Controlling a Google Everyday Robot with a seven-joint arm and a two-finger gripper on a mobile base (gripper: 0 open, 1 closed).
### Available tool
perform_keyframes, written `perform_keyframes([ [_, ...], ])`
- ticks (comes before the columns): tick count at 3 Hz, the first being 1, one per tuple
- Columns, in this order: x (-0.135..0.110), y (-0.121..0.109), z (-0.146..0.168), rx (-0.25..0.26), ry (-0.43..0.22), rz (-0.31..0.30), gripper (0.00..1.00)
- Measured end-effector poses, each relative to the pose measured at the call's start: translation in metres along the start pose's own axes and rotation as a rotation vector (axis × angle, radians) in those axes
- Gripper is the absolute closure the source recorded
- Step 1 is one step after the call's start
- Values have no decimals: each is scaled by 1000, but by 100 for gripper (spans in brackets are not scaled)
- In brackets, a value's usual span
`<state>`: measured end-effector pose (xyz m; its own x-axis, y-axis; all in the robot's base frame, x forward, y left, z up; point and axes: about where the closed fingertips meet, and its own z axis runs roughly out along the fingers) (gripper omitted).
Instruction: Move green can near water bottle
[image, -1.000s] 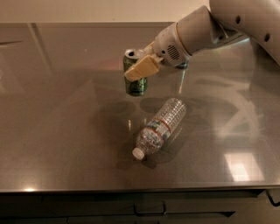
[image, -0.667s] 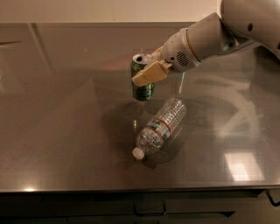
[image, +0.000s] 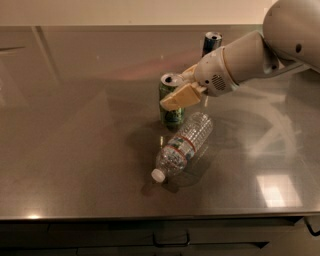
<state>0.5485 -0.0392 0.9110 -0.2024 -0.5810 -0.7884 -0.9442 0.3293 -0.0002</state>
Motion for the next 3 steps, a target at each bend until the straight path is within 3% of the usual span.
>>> perform_keyframes([
  [3,12,0,7,2,-4,-15,16],
])
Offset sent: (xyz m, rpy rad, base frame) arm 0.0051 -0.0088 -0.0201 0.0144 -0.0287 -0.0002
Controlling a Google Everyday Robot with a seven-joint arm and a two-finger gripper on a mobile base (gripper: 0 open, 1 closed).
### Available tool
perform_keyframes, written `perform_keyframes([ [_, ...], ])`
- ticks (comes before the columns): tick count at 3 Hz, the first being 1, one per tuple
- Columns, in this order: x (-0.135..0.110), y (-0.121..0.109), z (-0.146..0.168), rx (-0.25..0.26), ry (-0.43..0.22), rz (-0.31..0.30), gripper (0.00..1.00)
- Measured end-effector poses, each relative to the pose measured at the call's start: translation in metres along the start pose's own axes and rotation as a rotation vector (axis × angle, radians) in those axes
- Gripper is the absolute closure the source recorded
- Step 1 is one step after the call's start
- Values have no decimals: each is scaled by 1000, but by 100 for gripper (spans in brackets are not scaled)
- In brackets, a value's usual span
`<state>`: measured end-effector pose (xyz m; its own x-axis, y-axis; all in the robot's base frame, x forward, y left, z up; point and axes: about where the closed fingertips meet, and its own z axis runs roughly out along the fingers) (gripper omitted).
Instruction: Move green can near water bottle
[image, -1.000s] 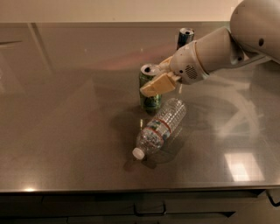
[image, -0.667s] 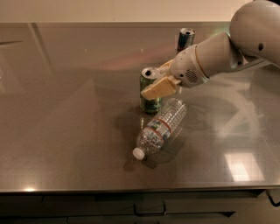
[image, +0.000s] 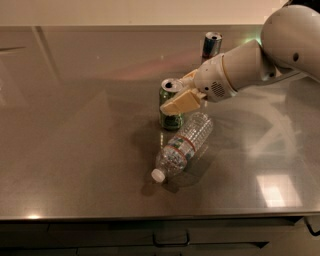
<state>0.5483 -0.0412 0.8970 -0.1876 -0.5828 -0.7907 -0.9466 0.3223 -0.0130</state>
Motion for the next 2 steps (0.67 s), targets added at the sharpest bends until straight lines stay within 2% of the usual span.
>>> perform_keyframes([
  [1,-1,1,2,-3,1,-2,0],
  [2,-1,1,2,-3,1,-2,0],
])
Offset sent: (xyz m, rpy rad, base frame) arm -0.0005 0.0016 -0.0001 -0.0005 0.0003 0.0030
